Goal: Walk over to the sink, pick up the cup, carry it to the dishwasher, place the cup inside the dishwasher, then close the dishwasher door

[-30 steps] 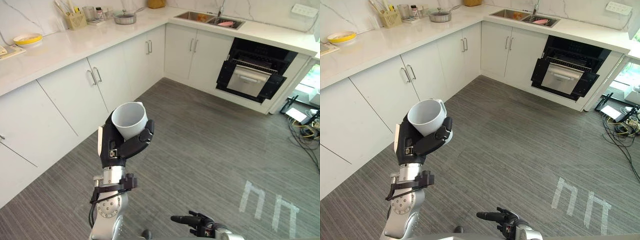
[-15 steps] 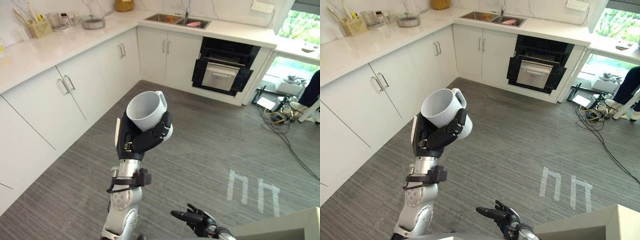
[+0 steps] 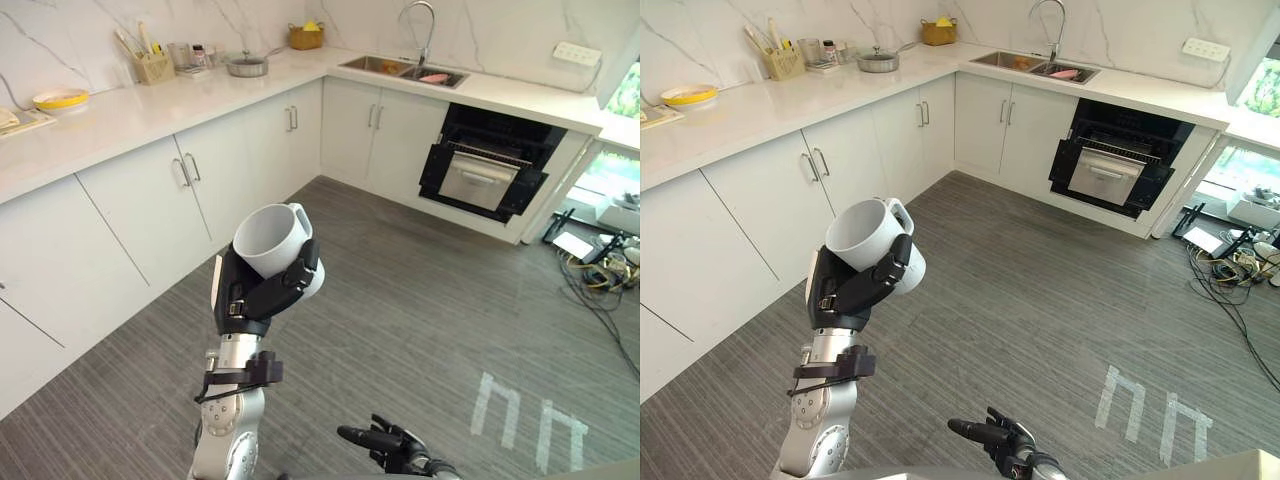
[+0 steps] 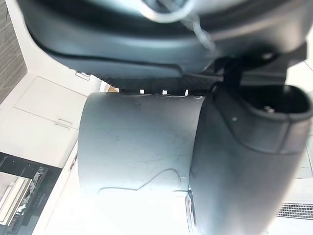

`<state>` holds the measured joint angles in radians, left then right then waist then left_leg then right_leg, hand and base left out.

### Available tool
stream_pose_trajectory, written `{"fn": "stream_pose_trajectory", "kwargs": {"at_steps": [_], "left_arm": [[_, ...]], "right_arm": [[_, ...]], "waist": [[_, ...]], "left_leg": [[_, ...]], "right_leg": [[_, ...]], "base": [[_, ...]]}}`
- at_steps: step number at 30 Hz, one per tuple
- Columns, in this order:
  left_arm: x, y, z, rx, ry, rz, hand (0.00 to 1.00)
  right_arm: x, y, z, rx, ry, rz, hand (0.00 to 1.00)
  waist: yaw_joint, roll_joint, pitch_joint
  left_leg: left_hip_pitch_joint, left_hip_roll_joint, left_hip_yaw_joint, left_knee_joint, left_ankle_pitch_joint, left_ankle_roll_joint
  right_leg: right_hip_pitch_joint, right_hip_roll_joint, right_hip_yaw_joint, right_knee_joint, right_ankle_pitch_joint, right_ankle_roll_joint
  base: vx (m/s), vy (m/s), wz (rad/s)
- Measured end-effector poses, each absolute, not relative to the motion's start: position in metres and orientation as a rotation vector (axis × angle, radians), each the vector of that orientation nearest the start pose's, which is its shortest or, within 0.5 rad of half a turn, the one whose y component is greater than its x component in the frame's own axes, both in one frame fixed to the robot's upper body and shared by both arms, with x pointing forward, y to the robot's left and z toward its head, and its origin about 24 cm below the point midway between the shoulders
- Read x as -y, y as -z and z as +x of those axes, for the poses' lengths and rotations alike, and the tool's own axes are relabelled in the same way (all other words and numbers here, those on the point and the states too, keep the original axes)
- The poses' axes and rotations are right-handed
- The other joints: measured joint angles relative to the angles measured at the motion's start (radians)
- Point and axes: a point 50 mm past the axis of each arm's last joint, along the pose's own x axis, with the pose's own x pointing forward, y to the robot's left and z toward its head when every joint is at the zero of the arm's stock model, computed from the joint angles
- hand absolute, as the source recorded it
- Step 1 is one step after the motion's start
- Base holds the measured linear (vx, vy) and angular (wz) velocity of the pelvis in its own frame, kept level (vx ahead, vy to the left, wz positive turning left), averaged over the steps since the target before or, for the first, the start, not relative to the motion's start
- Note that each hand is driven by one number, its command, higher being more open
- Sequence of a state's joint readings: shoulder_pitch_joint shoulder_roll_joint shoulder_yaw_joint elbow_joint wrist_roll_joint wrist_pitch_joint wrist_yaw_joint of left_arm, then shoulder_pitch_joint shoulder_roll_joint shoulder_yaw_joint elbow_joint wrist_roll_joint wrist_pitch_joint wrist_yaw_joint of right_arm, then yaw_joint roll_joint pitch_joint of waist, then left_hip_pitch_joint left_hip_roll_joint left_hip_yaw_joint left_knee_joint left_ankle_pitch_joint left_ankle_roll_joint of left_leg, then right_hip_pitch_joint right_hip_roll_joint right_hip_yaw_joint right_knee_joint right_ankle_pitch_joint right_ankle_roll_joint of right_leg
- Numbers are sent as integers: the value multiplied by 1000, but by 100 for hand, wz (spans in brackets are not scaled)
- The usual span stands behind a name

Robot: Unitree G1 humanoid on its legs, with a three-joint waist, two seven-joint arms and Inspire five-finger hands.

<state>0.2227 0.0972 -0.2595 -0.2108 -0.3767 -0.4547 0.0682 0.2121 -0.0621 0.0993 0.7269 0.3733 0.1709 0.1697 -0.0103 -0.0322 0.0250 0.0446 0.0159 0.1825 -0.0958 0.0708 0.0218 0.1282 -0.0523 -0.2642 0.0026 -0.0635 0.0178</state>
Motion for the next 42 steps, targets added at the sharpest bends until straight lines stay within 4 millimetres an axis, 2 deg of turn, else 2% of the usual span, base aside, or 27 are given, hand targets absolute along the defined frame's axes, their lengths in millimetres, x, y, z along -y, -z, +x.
{"fn": "stream_pose_trajectory", "kwargs": {"at_steps": [2, 4, 6, 7, 9, 10, 12, 14, 16, 18, 21, 23, 24, 25, 26, 27, 28, 30, 31, 32, 34, 35, 36, 37, 38, 40, 42], "left_arm": [[-134, -75, 198, 371, 54, -377, 0], [-134, -75, 197, 371, 58, -377, 0], [-139, -74, 197, 376, 32, -378, 0], [-142, -74, 197, 380, 16, -377, 0], [-149, -72, 195, 378, -26, -393, 0], [-153, -70, 191, 374, -42, -386, 0], [-155, -70, 189, 377, -55, -388, 0], [-155, -70, 189, 377, -63, -394, 0], [-154, -70, 189, 377, -70, -403, 0], [-154, -69, 189, 368, -71, -403, 0], [-153, -73, 189, 382, -54, -402, 0], [-152, -79, 192, 406, -34, -398, 0], [-152, -84, 194, 428, -17, -387, 0], [-153, -87, 197, 437, 0, -371, 0], [-153, -88, 198, 440, 2, -367, 0], [-152, -89, 199, 443, 4, -362, 0], [-152, -89, 200, 447, 5, -353, 0], [-150, -89, 209, 446, 20, -326, 0], [-151, -89, 211, 442, 23, -322, 0], [-149, -86, 214, 427, 30, -323, 0], [-147, -84, 215, 407, 48, -327, 0], [-145, -83, 214, 407, 75, -327, 0], [-144, -81, 211, 402, 93, -323, 0], [-142, -77, 209, 390, 97, -330, 0], [-135, -75, 207, 381, 114, -354, 0], [-123, -79, 207, 402, 170, -375, 0], [-119, -79, 206, 402, 187, -379, 0]], "right_arm": [[147, 147, 99, -1061, -20, 392, 100], [147, 145, 102, -1047, -24, 390, 100], [151, 143, 106, -1037, -27, 379, 100], [153, 143, 107, -1033, -27, 373, 100], [160, 142, 109, -1030, -17, 353, 100], [167, 142, 108, -1034, -15, 324, 100], [173, 142, 108, -1036, -18, 297, 100], [173, 142, 110, -1039, -29, 284, 100], [173, 142, 112, -1035, -44, 268, 100], [173, 145, 109, -1044, -44, 269, 100], [177, 148, 103, -1048, -17, 279, 100], [177, 150, 100, -1054, 17, 272, 100], [177, 151, 101, -1038, 48, 281, 100], [178, 150, 102, -977, 73, 307, 100], [178, 149, 103, -944, 76, 313, 100], [180, 146, 106, -883, 77, 318, 100], [180, 144, 107, -853, 76, 320, 100], [181, 140, 111, -771, 68, 322, 100], [182, 139, 113, -761, 70, 325, 100], [184, 138, 113, -749, 76, 316, 100], [189, 138, 110, -748, 83, 292, 100], [189, 139, 105, -749, 96, 287, 100], [188, 140, 100, -753, 98, 283, 100], [193, 138, 102, -745, 100, 274, 100], [200, 136, 106, -742, 81, 233, 100], [199, 137, 106, -764, 64, 231, 100], [202, 137, 107, -775, 64, 228, 100]], "waist": [[5, -2, 2], [8, 0, 20], [22, 8, 61], [24, 11, 73], [31, 22, 99], [31, 34, 97], [38, 57, 105], [46, 67, 111], [43, 65, 115], [43, 55, 108], [43, 52, 80], [42, 32, 58], [38, 22, 55], [27, 17, 52], [16, 18, 52], [-4, 21, 50], [-12, 21, 50], [-30, 24, 53], [-35, 27, 56], [-36, 36, 65], [-35, 51, 75], [-33, 51, 75], [-33, 43, 73], [-30, 68, 72], [-27, 102, 65], [-25, 107, 69], [-27, 108, 75]], "left_leg": [[-23, 6, 16, 47, -17, -4], [-112, 30, 22, 246, -97, -17], [-249, 103, 112, 578, -132, -71], [-258, 120, 127, 625, -154, -90], [-265, 143, 134, 579, -194, -81], [-261, 145, 123, 407, -158, -107], [-267, 162, 103, 320, -71, -162], [-271, 134, 83, 356, -44, -149], [-299, 105, 71, 438, -97, -69], [-289, 62, 80, 500, -167, 18], [-203, 5, 91, 459, -210, 38], [-140, -28, 106, 409, -229, 50], [-92, -45, 110, 377, -246, 57], [-35, -57, 110, 336, -253, 56], [-3, -58, 110, 314, -254, 50], [47, -59, 110, 270, -257, 44], [65, -59, 110, 254, -257, 43], [118, -57, 107, 210, -256, 40], [129, -52, 104, 206, -260, 33], [155, -39, 102, 204, -275, 8], [210, -11, 102, 205, -303, -37], [249, -1, 105, 205, -325, -73], [301, -3, 107, 208, -350, -100], [325, 19, 112, 212, -363, -113], [323, 52, 126, 227, -358, -117], [325, 73, 131, 258, -296, -119], [302, 102, 131, 394, -284, -119]], "right_leg": [[-7, 6, 27, -5, 5, 2], [-6, 8, 34, 0, 2, -5], [17, 10, 26, 20, 1, -18], [31, 9, 25, 20, -8, -31], [63, 4, 24, 20, -29, -31], [64, -5, 29, 26, -41, -18], [75, -5, 52, 25, -59, -1], [90, -27, 76, 25, -81, 20], [100, -50, 82, 33, -103, 34], [122, -96, 84, 74, -120, 72], [84, -159, 101, 273, -120, 77], [-1, -212, 105, 498, -99, 108], [-80, -251, 103, 689, -41, 131], [-167, -268, 99, 883, -40, 104], [-201, -267, 90, 953, -54, 83], [-261, -255, 56, 1017, -83, 43], [-288, -248, 32, 1018, -101, 35], [-377, -192, -62, 844, -169, 25], [-384, -171, -84, 765, -172, 21], [-390, -126, -120, 603, -163, 10], [-384, -54, -130, 352, -68, -8], [-368, -28, -129, 216, 47, -25], [-352, -28, -118, 185, 220, -96], [-341, -7, -121, 213, 219, -117], [-336, 18, -119, 227, 184, -124], [-333, 25, -124, 276, 104, -127], [-296, 40, -118, 278, 54, -118]], "base": [[48, 13, -30], [56, 8, -2], [1, 4, 9], [1, 23, 4], [29, 70, 3], [61, 122, -3], [168, 255, -15], [245, 297, -9], [207, 175, 8], [325, 240, 16], [349, 242, 8], [357, 210, -8], [320, 155, -13], [320, 141, -11], [308, 122, -5], [245, 89, -1], [320, 97, -1], [396, 57, 0], [459, 6, 1], [562, -41, 2], [539, -65, 6], [423, -90, 17], [550, -140, 8], [529, -138, -5], [487, -163, -8], [474, -243, 3], [318, -183, -8]]}}
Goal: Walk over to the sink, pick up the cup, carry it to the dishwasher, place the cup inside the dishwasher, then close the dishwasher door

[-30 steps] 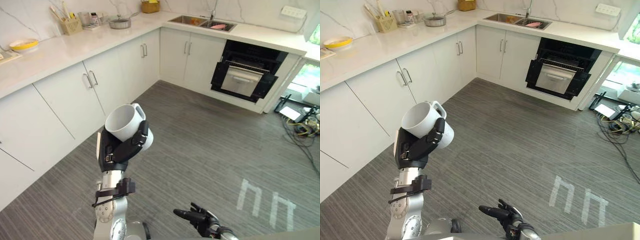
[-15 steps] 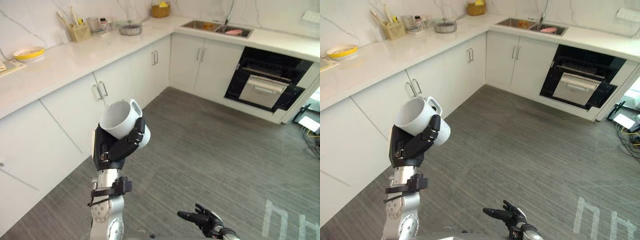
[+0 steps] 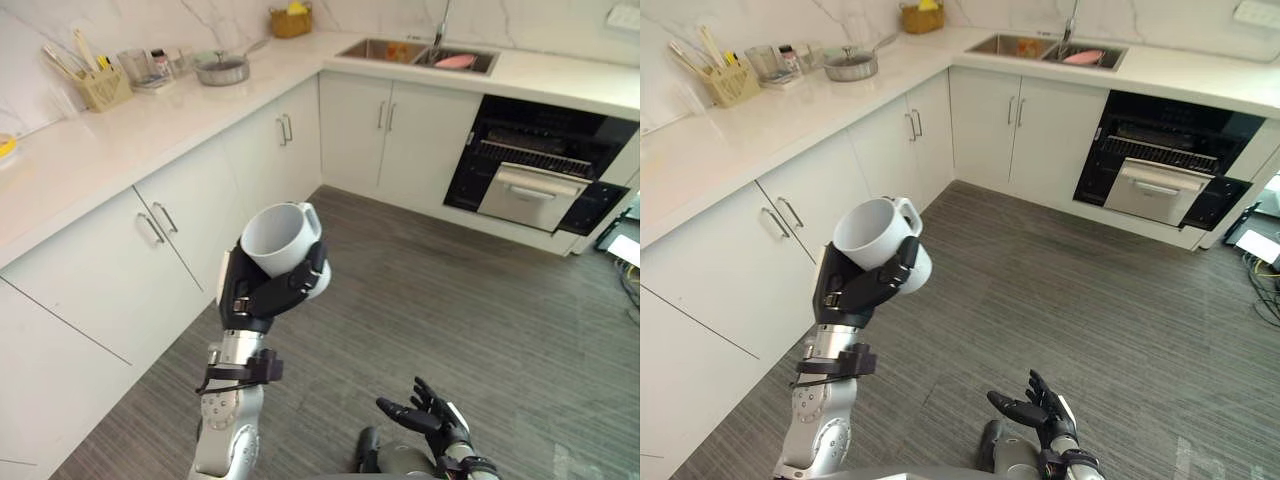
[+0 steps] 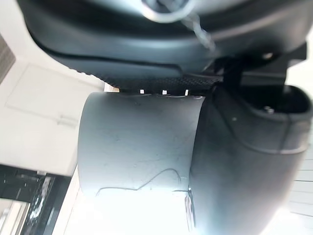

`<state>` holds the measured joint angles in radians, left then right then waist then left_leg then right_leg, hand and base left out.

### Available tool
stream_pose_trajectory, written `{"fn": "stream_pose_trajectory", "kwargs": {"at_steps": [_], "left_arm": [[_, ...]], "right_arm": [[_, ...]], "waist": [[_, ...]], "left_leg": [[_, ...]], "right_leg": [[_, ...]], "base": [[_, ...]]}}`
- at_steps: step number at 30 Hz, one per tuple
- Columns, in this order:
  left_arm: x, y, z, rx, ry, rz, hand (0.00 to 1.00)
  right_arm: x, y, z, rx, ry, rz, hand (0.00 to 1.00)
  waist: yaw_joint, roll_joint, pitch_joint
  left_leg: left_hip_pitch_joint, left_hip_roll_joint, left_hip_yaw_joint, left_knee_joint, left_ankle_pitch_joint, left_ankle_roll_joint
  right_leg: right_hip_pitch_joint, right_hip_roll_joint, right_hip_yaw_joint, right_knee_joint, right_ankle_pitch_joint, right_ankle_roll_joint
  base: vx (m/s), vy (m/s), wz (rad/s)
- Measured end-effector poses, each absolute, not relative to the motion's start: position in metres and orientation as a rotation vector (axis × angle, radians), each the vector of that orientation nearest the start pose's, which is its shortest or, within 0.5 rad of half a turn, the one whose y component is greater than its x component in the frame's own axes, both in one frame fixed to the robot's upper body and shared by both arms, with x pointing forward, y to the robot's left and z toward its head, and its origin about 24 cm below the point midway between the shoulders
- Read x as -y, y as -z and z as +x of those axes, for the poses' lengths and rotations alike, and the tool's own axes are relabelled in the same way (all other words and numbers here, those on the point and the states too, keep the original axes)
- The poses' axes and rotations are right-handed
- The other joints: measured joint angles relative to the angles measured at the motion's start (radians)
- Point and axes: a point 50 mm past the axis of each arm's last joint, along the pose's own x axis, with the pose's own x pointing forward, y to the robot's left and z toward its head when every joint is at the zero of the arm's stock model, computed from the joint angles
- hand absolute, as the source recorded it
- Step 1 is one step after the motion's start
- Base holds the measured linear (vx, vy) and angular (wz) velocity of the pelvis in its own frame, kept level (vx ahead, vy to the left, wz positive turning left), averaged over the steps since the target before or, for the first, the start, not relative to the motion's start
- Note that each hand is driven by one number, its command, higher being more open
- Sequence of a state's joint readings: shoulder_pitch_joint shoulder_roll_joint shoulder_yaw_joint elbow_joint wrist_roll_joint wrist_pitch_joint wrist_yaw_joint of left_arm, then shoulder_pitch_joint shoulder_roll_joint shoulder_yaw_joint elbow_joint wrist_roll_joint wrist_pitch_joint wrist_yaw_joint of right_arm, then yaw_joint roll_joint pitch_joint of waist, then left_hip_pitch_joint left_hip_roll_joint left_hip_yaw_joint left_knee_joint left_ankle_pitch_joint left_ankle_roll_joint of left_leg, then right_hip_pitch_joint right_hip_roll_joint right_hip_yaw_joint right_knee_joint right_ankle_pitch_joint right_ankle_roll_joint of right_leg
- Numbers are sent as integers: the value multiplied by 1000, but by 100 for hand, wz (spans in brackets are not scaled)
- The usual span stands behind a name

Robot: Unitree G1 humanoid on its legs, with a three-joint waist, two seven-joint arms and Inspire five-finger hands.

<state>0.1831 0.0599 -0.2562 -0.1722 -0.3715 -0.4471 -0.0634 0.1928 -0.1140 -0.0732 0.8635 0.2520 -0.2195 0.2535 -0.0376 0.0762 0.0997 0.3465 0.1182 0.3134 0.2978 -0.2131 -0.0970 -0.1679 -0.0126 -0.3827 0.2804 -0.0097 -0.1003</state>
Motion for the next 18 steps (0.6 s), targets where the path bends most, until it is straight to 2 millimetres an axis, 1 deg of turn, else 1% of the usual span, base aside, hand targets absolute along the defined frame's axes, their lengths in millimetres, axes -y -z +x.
{"fn": "stream_pose_trajectory", "kwargs": {"at_steps": [1, 2, 3, 4, 5, 6, 7, 8, 9, 10, 11, 12, 13, 14, 15, 16, 17, 18], "left_arm": [[-118, -80, 206, 404, 193, -384, 0], [-115, -84, 205, 420, 199, -395, 0], [-115, -87, 204, 430, 200, -397, 0], [-114, -93, 202, 459, 202, -408, 0], [-115, -95, 201, 473, 200, -408, 0], [-117, -95, 200, 482, 196, -408, 0], [-118, -93, 199, 481, 198, -401, 0], [-119, -92, 199, 477, 201, -396, 0], [-119, -90, 199, 469, 206, -400, 0], [-120, -89, 199, 465, 213, -405, 0], [-119, -88, 199, 462, 211, -410, 0], [-118, -87, 198, 456, 209, -422, 0], [-118, -87, 198, 455, 208, -423, 0], [-119, -85, 198, 447, 203, -423, 0], [-117, -82, 196, 430, 200, -426, 0], [-116, -79, 195, 418, 200, -429, 0], [-117, -72, 194, 387, 197, -421, 0], [-118, -66, 194, 363, 201, -403, 0]], "right_arm": [[202, 138, 105, -783, 66, 232, 100], [201, 138, 101, -791, 66, 235, 100], [201, 138, 98, -794, 63, 237, 100], [203, 137, 93, -796, 65, 237, 100], [205, 137, 90, -800, 71, 234, 100], [209, 138, 86, -804, 85, 239, 100], [212, 140, 80, -820, 102, 249, 100], [214, 142, 76, -833, 116, 253, 100], [218, 144, 71, -853, 138, 260, 100], [224, 146, 66, -870, 158, 263, 100], [226, 146, 65, -877, 165, 261, 100], [233, 146, 63, -876, 186, 261, 100], [235, 145, 63, -871, 198, 264, 100], [238, 144, 62, -861, 213, 266, 100], [240, 144, 59, -861, 221, 261, 100], [241, 144, 55, -868, 225, 260, 100], [236, 148, 49, -894, 241, 283, 100], [230, 151, 44, -911, 242, 308, 100]], "waist": [[4, 0, 5], [20, -3, 7], [31, -10, 11], [49, -8, 10], [52, -11, 9], [57, -12, 8], [68, -21, 4], [74, -28, 0], [76, -40, -8], [72, -43, -9], [72, -43, -9], [73, -43, -8], [73, -43, -8], [75, -44, -8], [74, -41, -10], [74, -38, -14], [68, -67, -32], [60, -93, -47]], "left_leg": [[-54, 35, -2, 177, 21, -1], [-173, 99, -13, 459, 150, 4], [-243, 131, -28, 590, 203, 2], [-394, 204, -57, 811, 210, 12], [-460, 234, -54, 857, 195, 26], [-513, 256, -45, 848, 175, 39], [-542, 263, -9, 755, 147, 49], [-540, 256, 14, 669, 134, 46], [-522, 219, 53, 441, 109, 39], [-487, 159, 59, 159, 110, 32], [-467, 126, 48, 27, 123, 29], [-440, 75, 11, -182, 179, 27], [-444, 62, -13, -228, 203, 26], [-456, 55, -39, -252, 238, 23], [-458, 57, -45, -250, 281, 28], [-456, 57, -49, -244, 328, 45], [-438, 29, -47, -223, 355, 50], [-426, -2, -49, -232, 339, 63]], "right_leg": [[40, 17, 9, -15, -18, 2], [90, 40, 26, -41, -34, -1], [109, 51, 33, -53, -45, -7], [158, 72, 47, -86, -64, -15], [192, 77, 48, -113, -68, -13], [228, 81, 50, -143, -65, -6], [267, 80, 71, -180, -63, 1], [281, 74, 82, -197, -61, 4], [299, 60, 97, -215, -54, 6], [311, 49, 112, -220, -60, 20], [312, 44, 125, -218, -67, 31], [312, 34, 151, -216, -78, 49], [313, 32, 164, -215, -84, 56], [319, 29, 192, -207, -103, 73], [339, 28, 215, -191, -133, 89], [351, 27, 221, -180, -151, 98], [367, -8, 237, -151, -185, 126], [363, -41, 250, -130, -194, 145]], "base": [[313, -173, -28], [297, -160, -35], [353, -173, -46], [295, -140, -37], [371, -173, -36], [314, -125, -38], [325, -110, -42], [341, -60, -46], [380, -7, -34], [392, 28, -31], [403, 92, -42], [306, 111, -43], [354, 167, -62], [329, 207, -62], [388, 280, -58], [325, 260, -38], [387, 312, -13], [314, 249, 0]]}}
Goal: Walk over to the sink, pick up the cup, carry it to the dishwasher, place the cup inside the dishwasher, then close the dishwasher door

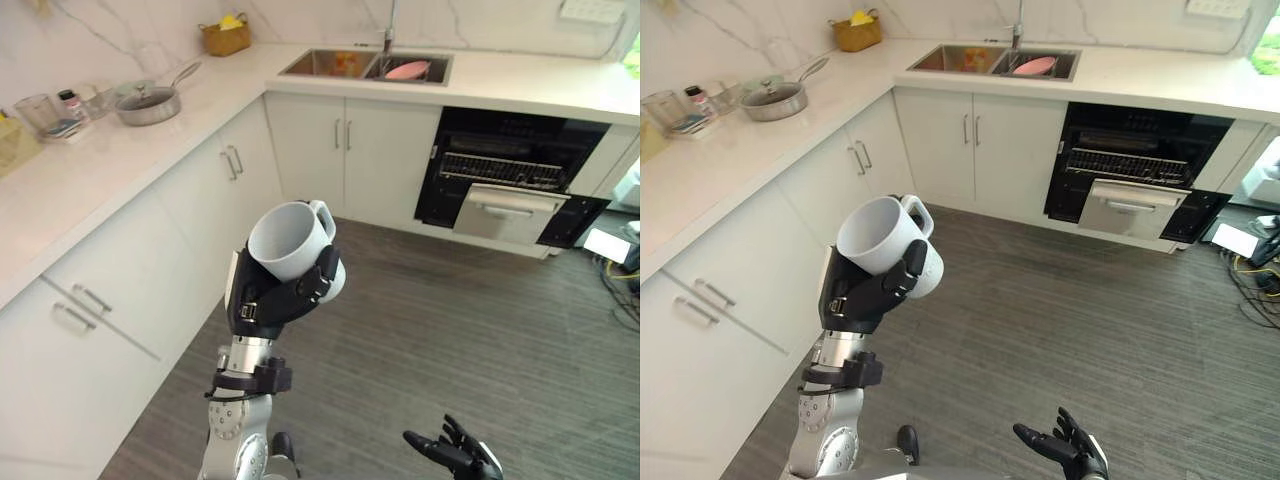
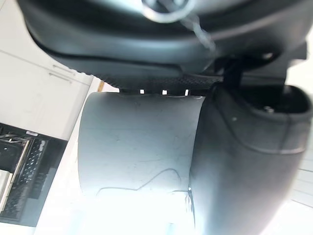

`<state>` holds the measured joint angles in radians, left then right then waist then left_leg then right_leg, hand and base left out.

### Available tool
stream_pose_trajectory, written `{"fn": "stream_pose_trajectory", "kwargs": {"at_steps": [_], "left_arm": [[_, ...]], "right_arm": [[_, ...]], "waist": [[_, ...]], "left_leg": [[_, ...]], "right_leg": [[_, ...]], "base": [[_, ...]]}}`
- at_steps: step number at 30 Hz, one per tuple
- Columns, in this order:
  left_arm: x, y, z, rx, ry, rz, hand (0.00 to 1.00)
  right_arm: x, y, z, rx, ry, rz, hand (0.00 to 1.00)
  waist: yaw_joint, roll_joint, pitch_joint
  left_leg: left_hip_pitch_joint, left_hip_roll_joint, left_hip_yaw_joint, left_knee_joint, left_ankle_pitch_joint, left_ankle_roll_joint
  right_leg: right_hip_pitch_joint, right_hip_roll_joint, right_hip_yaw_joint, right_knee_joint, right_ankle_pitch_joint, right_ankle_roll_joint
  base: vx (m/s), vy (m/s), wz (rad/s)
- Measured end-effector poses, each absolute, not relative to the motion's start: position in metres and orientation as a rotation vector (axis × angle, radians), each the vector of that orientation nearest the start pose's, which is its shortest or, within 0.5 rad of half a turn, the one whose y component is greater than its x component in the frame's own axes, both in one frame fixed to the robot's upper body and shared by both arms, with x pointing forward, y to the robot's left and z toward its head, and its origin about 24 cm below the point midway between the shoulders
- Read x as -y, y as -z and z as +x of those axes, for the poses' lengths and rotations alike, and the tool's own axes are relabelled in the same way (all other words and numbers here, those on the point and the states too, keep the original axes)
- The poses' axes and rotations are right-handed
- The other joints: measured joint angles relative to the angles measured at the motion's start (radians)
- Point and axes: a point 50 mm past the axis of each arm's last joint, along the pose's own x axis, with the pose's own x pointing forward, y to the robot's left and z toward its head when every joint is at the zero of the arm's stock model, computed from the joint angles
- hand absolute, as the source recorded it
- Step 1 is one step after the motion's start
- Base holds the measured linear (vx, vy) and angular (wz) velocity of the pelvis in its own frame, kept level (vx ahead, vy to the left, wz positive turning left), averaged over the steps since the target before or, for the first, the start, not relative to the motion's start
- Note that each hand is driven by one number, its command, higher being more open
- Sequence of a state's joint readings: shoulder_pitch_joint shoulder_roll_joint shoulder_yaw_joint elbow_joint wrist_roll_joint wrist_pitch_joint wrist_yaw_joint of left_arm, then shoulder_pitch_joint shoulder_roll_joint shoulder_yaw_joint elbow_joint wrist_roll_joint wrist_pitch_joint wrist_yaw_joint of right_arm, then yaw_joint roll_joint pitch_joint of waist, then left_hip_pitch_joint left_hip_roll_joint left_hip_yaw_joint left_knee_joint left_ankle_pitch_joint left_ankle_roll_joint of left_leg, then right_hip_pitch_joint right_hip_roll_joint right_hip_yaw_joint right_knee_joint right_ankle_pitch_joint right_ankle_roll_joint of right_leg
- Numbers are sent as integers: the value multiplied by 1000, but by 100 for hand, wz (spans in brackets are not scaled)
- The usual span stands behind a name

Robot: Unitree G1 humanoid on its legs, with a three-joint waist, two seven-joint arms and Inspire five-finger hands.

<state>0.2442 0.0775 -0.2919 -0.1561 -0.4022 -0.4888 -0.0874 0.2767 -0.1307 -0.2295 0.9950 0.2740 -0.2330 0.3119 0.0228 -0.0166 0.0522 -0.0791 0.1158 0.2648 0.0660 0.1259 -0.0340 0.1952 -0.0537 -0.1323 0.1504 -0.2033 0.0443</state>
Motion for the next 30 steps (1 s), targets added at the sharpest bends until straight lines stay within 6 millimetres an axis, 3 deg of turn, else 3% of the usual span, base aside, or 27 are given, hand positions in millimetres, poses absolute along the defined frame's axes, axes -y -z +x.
{"fn": "stream_pose_trajectory", "kwargs": {"at_steps": [2, 4, 6, 7, 8, 10, 11, 14, 16, 17, 19, 20, 21, 23, 25, 28, 29, 30], "left_arm": [[-119, -66, 195, 358, 205, -401, 0], [-115, -63, 199, 345, 217, -406, 0], [-114, -62, 201, 338, 231, -398, 0], [-117, -62, 201, 335, 233, -385, 0], [-119, -61, 201, 335, 230, -372, 0], [-124, -64, 205, 349, 219, -355, 0], [-124, -66, 208, 356, 225, -348, 0], [-130, -69, 213, 361, 213, -327, 0], [-133, -72, 216, 378, 203, -329, 0], [-132, -72, 216, 381, 207, -328, 0], [-129, -73, 215, 382, 237, -328, 0], [-122, -73, 214, 381, 271, -344, 0], [-111, -76, 213, 393, 331, -369, 0], [-92, -83, 210, 415, 428, -403, 0], [-82, -86, 207, 420, 473, -422, 0], [-80, -97, 206, 464, 462, -454, 0], [-80, -103, 205, 489, 445, -477, 0], [-79, -106, 204, 501, 428, -497, 0]], "right_arm": [[222, 155, 40, -932, 260, 349, 100], [220, 159, 29, -964, 305, 379, 100], [214, 162, 17, -992, 347, 415, 100], [213, 162, 11, -1004, 354, 420, 100], [212, 162, 11, -999, 354, 424, 100], [211, 160, 25, -951, 320, 405, 100], [209, 160, 29, -945, 308, 403, 100], [207, 160, 31, -948, 314, 402, 100], [208, 160, 32, -962, 337, 346, 100], [209, 160, 33, -969, 344, 316, 100], [207, 159, 32, -982, 394, 238, 100], [212, 159, 32, -994, 448, 163, 100], [217, 157, 35, -996, 492, 95, 100], [224, 155, 36, -1006, 552, 31, 100], [225, 154, 36, -1005, 574, -3, 100], [227, 150, 38, -991, 563, -48, 100], [228, 148, 38, -984, 559, -59, 100], [230, 148, 38, -982, 558, -66, 100]], "waist": [[-15, -29, -13], [-15, -26, -17], [-15, -27, -11], [-24, -16, -5], [-37, -11, -7], [-73, -5, -12], [-73, -5, -10], [-73, -2, 1], [-72, -3, 14], [-71, -6, 17], [-68, -16, 21], [-69, -5, 21], [-71, 20, 24], [-66, 43, 21], [-69, 39, 15], [-63, 37, 14], [-57, 55, 11], [-50, 60, 7]], "left_leg": [[4, -51, 0, -10, -34, 23], [31, -85, -9, -9, -65, 42], [106, -115, -6, -21, -123, 59], [158, -131, -1, -34, -153, 78], [179, -130, 2, -31, -173, 83], [203, -113, 11, -26, -195, 70], [212, -102, 20, -27, -197, 71], [258, -73, 42, -31, -210, 48], [302, -58, 63, -47, -241, 18], [309, -55, 66, -43, -255, 10], [322, -34, 64, 10, -318, -23], [338, -1, 59, 42, -355, -46], [346, 32, 58, 47, -366, -64], [374, 56, 71, 33, -357, -84], [391, 70, 92, 74, -338, -89], [255, 160, 74, 493, -326, -78], [145, 218, 24, 747, -269, -37], [54, 253, -13, 927, -260, -33]], "right_leg": [[-5, -47, -3, 13, -8, 14], [-19, -83, -19, 107, -6, 24], [-139, -162, -76, 455, 20, 12], [-217, -219, -108, 665, 93, -22], [-263, -225, -98, 739, 72, -12], [-341, -194, -123, 706, -11, 17], [-358, -175, -159, 634, -26, 20], [-340, -95, -257, 310, -8, 4], [-346, -55, -245, 102, 90, -13], [-351, -53, -227, 70, 117, -12], [-345, -55, -172, 43, 236, -7], [-329, -33, -183, 74, 236, -62], [-329, -13, -203, 109, 187, -67], [-331, 2, -219, 165, 119, -79], [-307, 6, -222, 199, 64, -85], [-236, 42, -194, 160, 31, -96], [-204, 72, -175, 144, 11, -116], [-172, 93, -152, 135, -5, -120]], "base": [[303, 254, 21], [233, 237, 26], [229, 299, 2], [200, 256, -13], [153, 177, -11], [194, 155, -6], [261, 132, -16], [285, 21, -25], [329, -95, -26], [296, -145, -17], [279, -217, -4], [390, -318, 15], [392, -300, 19], [294, -173, 19], [286, -172, 5], [260, -182, -33], [279, -92, -53], [348, -64, -58]]}}
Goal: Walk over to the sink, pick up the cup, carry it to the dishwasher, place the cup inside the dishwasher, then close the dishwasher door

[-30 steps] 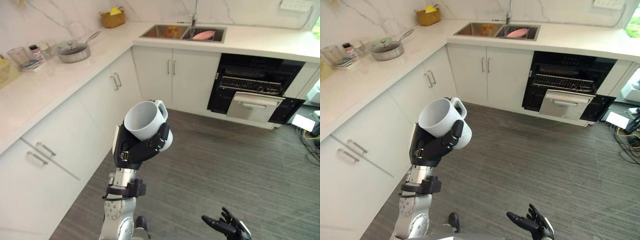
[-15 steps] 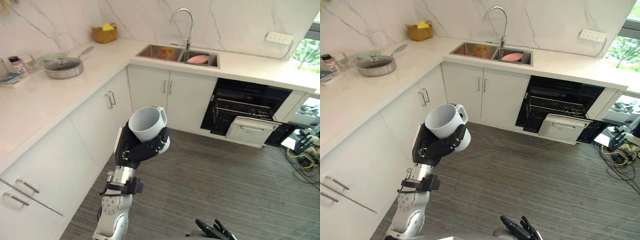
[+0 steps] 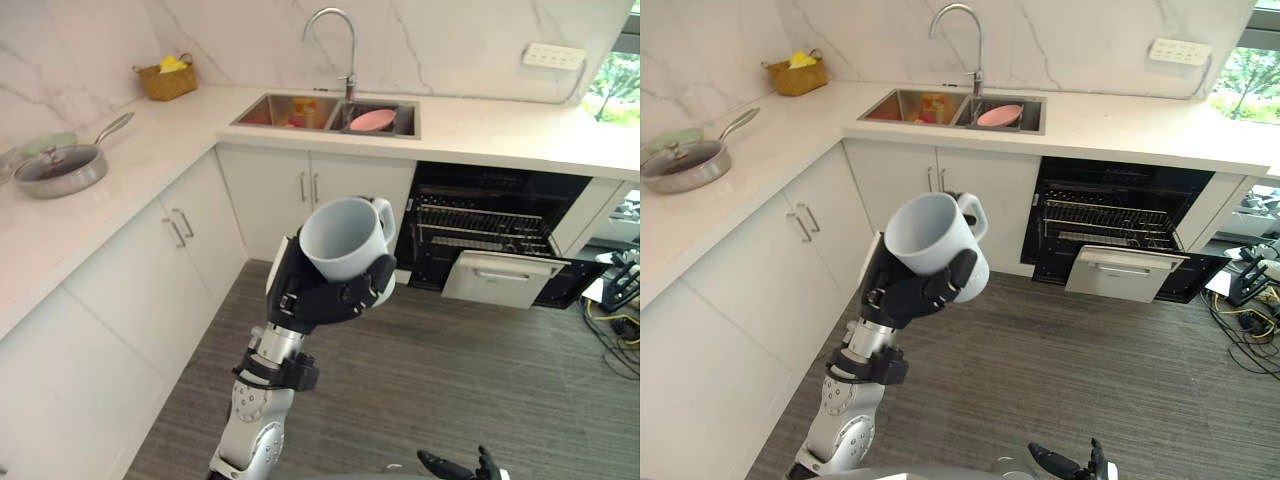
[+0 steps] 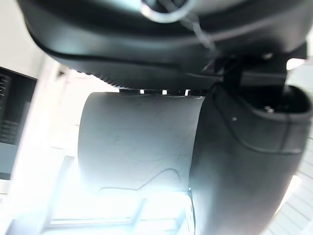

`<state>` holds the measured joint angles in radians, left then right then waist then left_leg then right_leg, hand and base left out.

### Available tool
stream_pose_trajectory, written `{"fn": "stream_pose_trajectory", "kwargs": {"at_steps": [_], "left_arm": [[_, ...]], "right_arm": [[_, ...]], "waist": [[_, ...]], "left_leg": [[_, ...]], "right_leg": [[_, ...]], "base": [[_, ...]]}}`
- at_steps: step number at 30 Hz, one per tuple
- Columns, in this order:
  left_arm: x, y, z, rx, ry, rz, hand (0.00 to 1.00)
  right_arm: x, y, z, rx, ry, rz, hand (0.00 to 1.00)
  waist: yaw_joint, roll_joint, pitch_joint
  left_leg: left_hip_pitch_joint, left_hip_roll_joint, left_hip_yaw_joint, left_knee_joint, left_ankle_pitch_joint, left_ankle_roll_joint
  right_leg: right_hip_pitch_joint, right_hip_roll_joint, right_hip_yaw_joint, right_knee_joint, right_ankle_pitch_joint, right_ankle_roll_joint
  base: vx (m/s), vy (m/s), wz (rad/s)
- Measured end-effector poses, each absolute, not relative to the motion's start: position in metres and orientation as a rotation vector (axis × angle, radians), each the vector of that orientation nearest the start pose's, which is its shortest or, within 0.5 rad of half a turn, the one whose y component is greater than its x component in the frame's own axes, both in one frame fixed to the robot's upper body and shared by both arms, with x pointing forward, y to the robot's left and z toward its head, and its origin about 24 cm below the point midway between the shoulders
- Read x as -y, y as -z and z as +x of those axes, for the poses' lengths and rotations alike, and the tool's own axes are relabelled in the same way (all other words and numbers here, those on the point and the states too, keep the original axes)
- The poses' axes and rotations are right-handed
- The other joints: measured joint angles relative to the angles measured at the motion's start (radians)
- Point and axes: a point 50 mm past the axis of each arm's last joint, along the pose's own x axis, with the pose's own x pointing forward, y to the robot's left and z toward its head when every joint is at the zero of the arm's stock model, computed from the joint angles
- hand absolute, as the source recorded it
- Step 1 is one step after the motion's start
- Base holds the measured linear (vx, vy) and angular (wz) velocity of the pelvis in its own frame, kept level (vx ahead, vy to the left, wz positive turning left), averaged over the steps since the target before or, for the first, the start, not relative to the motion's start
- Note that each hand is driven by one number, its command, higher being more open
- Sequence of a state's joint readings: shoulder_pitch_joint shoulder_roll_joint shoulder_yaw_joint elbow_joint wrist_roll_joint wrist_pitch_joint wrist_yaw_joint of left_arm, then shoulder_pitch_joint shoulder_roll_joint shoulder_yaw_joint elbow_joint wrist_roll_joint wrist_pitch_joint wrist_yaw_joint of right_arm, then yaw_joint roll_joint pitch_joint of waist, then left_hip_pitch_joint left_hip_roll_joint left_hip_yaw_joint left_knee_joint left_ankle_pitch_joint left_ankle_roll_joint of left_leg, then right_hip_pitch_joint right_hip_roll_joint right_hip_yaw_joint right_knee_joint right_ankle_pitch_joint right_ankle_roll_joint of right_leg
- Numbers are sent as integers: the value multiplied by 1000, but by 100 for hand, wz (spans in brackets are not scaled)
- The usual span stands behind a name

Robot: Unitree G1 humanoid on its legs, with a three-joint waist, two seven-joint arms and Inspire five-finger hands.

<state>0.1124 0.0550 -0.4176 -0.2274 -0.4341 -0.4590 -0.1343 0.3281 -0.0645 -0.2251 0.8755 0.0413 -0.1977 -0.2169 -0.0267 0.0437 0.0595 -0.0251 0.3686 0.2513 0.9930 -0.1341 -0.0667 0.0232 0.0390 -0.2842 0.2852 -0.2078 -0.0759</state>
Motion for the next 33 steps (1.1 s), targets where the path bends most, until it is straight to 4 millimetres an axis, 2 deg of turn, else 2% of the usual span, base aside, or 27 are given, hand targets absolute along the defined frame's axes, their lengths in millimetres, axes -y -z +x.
{"fn": "stream_pose_trajectory", "kwargs": {"at_steps": [2, 3, 5, 6, 7, 8, 9, 10, 11, 12, 13, 14, 16, 19, 20, 21, 22, 23, 24, 25, 27, 28, 30, 31, 32, 33], "left_arm": [[-81, -106, 203, 504, 416, -501, 0], [-83, -105, 202, 503, 409, -496, 0], [-90, -101, 204, 491, 392, -480, 0], [-93, -98, 205, 480, 378, -478, 0], [-98, -93, 207, 464, 350, -468, 0], [-99, -91, 208, 456, 341, -468, 0], [-100, -90, 208, 446, 329, -473, 0], [-100, -89, 208, 442, 324, -478, 0], [-100, -89, 208, 440, 322, -481, 0], [-103, -87, 208, 432, 322, -469, 0], [-103, -87, 208, 430, 323, -465, 0], [-104, -85, 209, 423, 317, -465, 0], [-106, -82, 209, 411, 312, -468, 0], [-103, -82, 208, 410, 331, -468, 0], [-99, -80, 208, 399, 352, -468, 0], [-97, -79, 208, 400, 368, -465, 0], [-96, -78, 207, 396, 372, -464, 0], [-97, -76, 208, 387, 373, -453, 0], [-99, -75, 207, 384, 371, -422, 0], [-99, -75, 208, 385, 371, -408, 0], [-101, -76, 209, 382, 366, -401, 0], [-102, -75, 209, 374, 364, -397, 0], [-108, -77, 211, 384, 351, -389, 0], [-114, -78, 213, 398, 333, -394, 0], [-116, -79, 213, 403, 327, -400, 0], [-121, -82, 213, 418, 319, -400, 0]], "right_arm": [[230, 148, 31, -998, 558, -73, 100], [231, 149, 29, -1007, 559, -72, 100], [233, 152, 27, -1030, 548, -71, 100], [234, 153, 27, -1037, 545, -69, 100], [236, 153, 31, -1028, 545, -60, 100], [238, 152, 33, -1021, 547, -59, 100], [240, 152, 33, -1018, 548, -61, 100], [241, 152, 33, -1014, 544, -62, 100], [241, 152, 33, -1013, 543, -57, 100], [232, 155, 34, -1018, 538, -27, 100], [229, 155, 34, -1017, 536, -14, 100], [225, 156, 34, -1018, 538, 4, 100], [226, 156, 34, -1011, 553, 16, 100], [229, 154, 29, -974, 649, 74, 100], [231, 153, 23, -958, 699, 88, 100], [233, 150, 23, -930, 731, 76, 100], [235, 148, 23, -914, 745, 67, 100], [237, 145, 26, -886, 755, 48, 100], [237, 143, 31, -865, 748, 41, 100], [236, 142, 35, -846, 739, 36, 100], [230, 137, 48, -786, 729, 43, 100], [225, 131, 56, -729, 744, 88, 100], [218, 118, 73, -623, 743, 137, 100], [217, 105, 86, -538, 738, 160, 100], [218, 98, 91, -493, 740, 173, 100], [221, 82, 101, -399, 737, 186, 100]], "waist": [[13, -7, -4], [16, -10, -5], [22, -19, -7], [24, -28, -8], [20, -42, -2], [16, -44, -1], [13, -45, 0], [20, -42, -2], [22, -42, -2], [13, -68, -9], [9, -81, -8], [11, -96, -5], [10, -96, -6], [-15, -92, -14], [-23, -94, -29], [-23, -104, -29], [-27, -104, -26], [-39, -91, -20], [-49, -84, -15], [-58, -77, -16], [-70, -67, -3], [-71, -67, -2], [-71, -65, 8], [-68, -72, 21], [-67, -76, 24], [-63, -93, 35]], "left_leg": [[-93, 10, -4, 87, -8, 9], [-126, 3, 15, 48, -20, 27], [-148, -36, 74, -143, -65, 33], [-147, -75, 94, -278, -79, 34], [-139, -164, 87, -541, -59, 28], [-137, -199, 62, -662, -27, 26], [-142, -253, -14, -834, 85, 26], [-139, -277, -82, -875, 205, 21], [-133, -286, -99, -876, 270, 52], [-119, -308, -72, -864, 243, 68], [-119, -316, -65, -847, 231, 75], [-119, -319, -42, -809, 193, 89], [-100, -320, -11, -785, 151, 101], [-27, -336, 0, -821, 115, 103], [2, -351, 5, -854, 100, 105], [50, -379, 26, -896, 89, 115], [84, -392, 39, -925, 85, 118], [134, -396, 59, -958, 80, 126], [155, -388, 82, -959, 68, 123], [167, -378, 101, -958, 65, 113], [202, -351, 124, -946, 52, 105], [220, -331, 140, -944, 42, 90], [248, -299, 161, -945, 25, 64], [282, -279, 175, -943, 7, 41], [294, -274, 180, -934, -7, 28], [326, -270, 190, -904, -50, -5]], "right_leg": [[60, 11, 32, -44, -8, -3], [87, 10, 50, -70, -5, -7], [120, -8, 93, -106, 13, 10], [134, -26, 116, -119, 15, 15], [151, -65, 150, -136, 16, 40], [150, -77, 163, -137, 15, 51], [151, -96, 193, -138, 2, 81], [158, -102, 231, -140, -15, 107], [167, -105, 250, -144, -22, 117], [170, -137, 276, -144, -23, 131], [170, -148, 292, -144, -18, 139], [173, -163, 327, -143, -3, 153], [177, -174, 358, -133, 29, 164], [128, -176, 360, 49, 47, 171], [42, -181, 361, 231, 53, 163], [-67, -211, 351, 449, 114, 152], [-117, -233, 333, 542, 175, 151], [-196, -272, 287, 683, 223, 124], [-265, -294, 220, 745, 161, 95], [-301, -300, 166, 728, 118, 106], [-306, -283, 47, 588, 50, 120], [-292, -260, -29, 446, 42, 127], [-264, -223, -117, 236, 52, 119], [-238, -206, -148, 111, 90, 104], [-223, -204, -156, 45, 126, 104], [-186, -208, -164, -33, 263, 43]], "base": [[302, -17, -55], [333, 14, -66], [359, 58, -62], [401, 129, -69], [397, 156, -66], [454, 272, -68], [437, 336, -72], [367, 294, -77], [371, 313, -66], [279, 235, -33], [384, 328, -36], [262, 238, -43], [217, 223, -46], [129, 193, -16], [101, 171, -15], [112, 173, -26], [185, 211, -45], [152, 171, -51], [189, 180, -56], [132, 88, -51], [250, 29, -40], [361, -60, -37], [392, -154, -39], [267, -140, -31], [363, -235, -33], [349, -265, -32]]}}
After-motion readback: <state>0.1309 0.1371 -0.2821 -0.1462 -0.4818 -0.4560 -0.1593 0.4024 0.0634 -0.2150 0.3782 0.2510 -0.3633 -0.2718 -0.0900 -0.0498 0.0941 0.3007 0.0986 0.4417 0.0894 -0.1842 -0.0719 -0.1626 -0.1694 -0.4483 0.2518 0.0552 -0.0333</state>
